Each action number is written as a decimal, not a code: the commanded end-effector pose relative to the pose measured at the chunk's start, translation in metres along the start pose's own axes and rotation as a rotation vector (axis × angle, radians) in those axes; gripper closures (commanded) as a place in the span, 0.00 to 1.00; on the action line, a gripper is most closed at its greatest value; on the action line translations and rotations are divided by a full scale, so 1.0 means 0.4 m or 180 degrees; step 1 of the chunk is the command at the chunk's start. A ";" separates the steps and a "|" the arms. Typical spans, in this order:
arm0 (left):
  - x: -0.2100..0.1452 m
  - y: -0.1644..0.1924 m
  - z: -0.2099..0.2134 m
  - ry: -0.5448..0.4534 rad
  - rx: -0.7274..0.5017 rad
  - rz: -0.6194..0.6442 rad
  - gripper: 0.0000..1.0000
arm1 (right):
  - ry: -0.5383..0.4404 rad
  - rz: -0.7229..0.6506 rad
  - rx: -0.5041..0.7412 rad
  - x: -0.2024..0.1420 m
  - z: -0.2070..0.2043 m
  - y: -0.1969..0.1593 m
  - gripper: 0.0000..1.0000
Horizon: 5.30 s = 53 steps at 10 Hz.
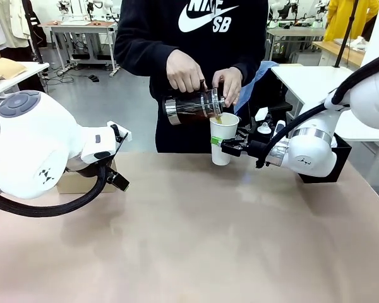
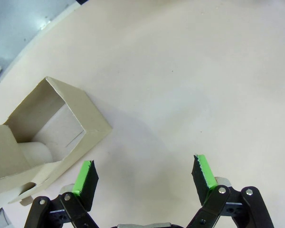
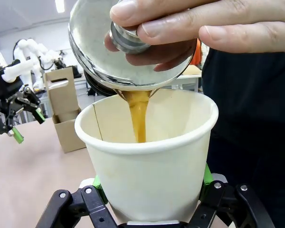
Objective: Pour a drink into a cup and package it in a carrier.
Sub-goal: When a person places the Paper Cup Lid on the 600 ml Paper Cup , lift the 600 ml Paper Cup.
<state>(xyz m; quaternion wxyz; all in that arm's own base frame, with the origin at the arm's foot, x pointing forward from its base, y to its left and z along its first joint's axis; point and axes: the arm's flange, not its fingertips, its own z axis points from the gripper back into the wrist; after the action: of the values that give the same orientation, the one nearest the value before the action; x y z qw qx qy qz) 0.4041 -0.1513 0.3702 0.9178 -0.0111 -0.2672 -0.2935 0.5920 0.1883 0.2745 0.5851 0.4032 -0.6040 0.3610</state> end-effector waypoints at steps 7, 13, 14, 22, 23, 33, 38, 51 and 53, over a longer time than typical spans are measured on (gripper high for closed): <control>0.000 -0.001 0.001 -0.0004 -0.0005 -0.0003 0.00 | -0.0049 0.0003 -0.0033 0.003 -0.004 0.000 0.19; 0.000 -0.001 0.001 -0.0004 -0.0005 -0.0003 0.00 | -0.0049 0.0003 -0.0033 0.003 -0.004 0.000 0.19; 0.000 -0.001 0.001 -0.0004 -0.0005 -0.0003 0.00 | -0.0049 0.0003 -0.0033 0.003 -0.004 0.000 0.19; 0.000 -0.001 0.001 -0.0004 -0.0005 -0.0003 0.00 | -0.0049 0.0003 -0.0033 0.003 -0.004 0.000 0.19; 0.000 -0.001 0.001 -0.0004 -0.0005 -0.0003 0.00 | -0.0049 0.0003 -0.0033 0.003 -0.004 0.000 0.19; 0.000 -0.001 0.001 -0.0004 -0.0005 -0.0003 0.00 | -0.0049 0.0003 -0.0033 0.003 -0.004 0.000 0.19; 0.000 -0.001 0.001 -0.0004 -0.0005 -0.0003 0.00 | -0.0049 0.0003 -0.0033 0.003 -0.004 0.000 0.19; 0.000 -0.001 0.001 -0.0004 -0.0005 -0.0003 0.00 | -0.0049 0.0003 -0.0033 0.003 -0.004 0.000 0.19; 0.000 -0.001 0.001 -0.0004 -0.0005 -0.0003 0.00 | -0.0049 0.0003 -0.0033 0.003 -0.004 0.000 0.19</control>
<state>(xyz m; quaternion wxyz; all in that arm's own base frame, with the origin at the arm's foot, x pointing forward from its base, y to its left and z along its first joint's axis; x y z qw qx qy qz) 0.4041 -0.1513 0.3702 0.9178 -0.0111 -0.2672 -0.2935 0.5919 0.1877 0.2733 0.5860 0.4031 -0.6034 0.3605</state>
